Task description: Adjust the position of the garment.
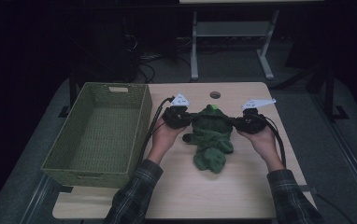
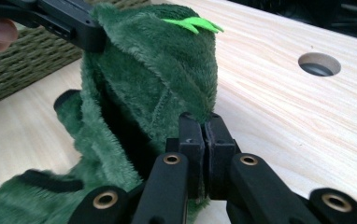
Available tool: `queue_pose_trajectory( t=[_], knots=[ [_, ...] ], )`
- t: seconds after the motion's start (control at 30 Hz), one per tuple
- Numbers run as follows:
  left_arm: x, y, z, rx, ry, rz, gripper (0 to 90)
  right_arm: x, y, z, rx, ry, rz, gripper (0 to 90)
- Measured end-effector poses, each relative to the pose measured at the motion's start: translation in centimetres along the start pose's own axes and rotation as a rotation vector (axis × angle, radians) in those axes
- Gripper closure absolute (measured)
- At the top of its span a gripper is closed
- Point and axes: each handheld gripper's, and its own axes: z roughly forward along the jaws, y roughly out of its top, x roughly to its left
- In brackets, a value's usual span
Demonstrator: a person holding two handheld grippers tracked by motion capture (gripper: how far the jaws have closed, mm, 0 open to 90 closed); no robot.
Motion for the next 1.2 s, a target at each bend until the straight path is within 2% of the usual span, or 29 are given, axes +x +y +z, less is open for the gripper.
queue_pose_trajectory(
  t=[0.2, 0.33, 0.47, 0.63, 0.73, 0.8, 0.9, 0.97, 1.03, 1.13, 1.2],
  knots=[
    [-1.7, -1.3, -1.1, -0.010, -0.020, 0.016, 87.3, 1.4, -1.1, -1.0, -0.020, 0.030, -0.020, 87.5],
    [-2.6, -2.3, -1.7, -0.019, -0.038, 0.011, 87.3, 2.5, -2.1, -1.4, -0.027, 0.049, -0.039, 87.5],
    [-3.4, -3.1, -2.1, -0.015, -0.047, 0.033, 87.3, 3.5, -3.1, -1.8, -0.035, 0.065, -0.046, 87.5],
    [-4.4, -4.0, -2.9, -0.030, -0.075, 0.045, 87.3, 4.7, -4.3, -2.4, -0.022, 0.078, -0.066, 87.5],
    [-5.3, -4.7, -3.2, -0.032, -0.089, 0.057, 87.3, 5.3, -4.9, -3.1, -0.040, 0.089, -0.066, 87.5],
    [-5.7, -5.2, -3.4, -0.037, -0.094, 0.062, 87.3, 5.6, -5.2, -3.4, -0.032, 0.091, -0.069, 87.5],
    [-6.4, -5.9, -3.8, -0.049, -0.109, 0.059, 87.3, 6.2, -5.9, -3.9, -0.044, 0.101, -0.074, 87.5],
    [-6.9, -6.4, -4.0, -0.051, -0.116, 0.068, 87.4, 6.6, -6.3, -4.0, -0.028, 0.108, -0.078, 87.4],
    [-7.3, -6.9, -4.2, -0.042, -0.126, 0.070, 87.4, 7.0, -6.9, -4.1, -0.031, 0.117, -0.087, 87.5],
    [-7.8, -7.8, -4.2, -0.028, -0.146, 0.064, 87.4, 7.7, -7.7, -4.2, -0.006, 0.124, -0.100, 87.4],
    [-8.2, -8.4, -4.2, -0.015, -0.156, 0.063, 87.4, 7.9, -8.1, -4.4, -0.013, 0.128, -0.097, 87.5]
  ],
)
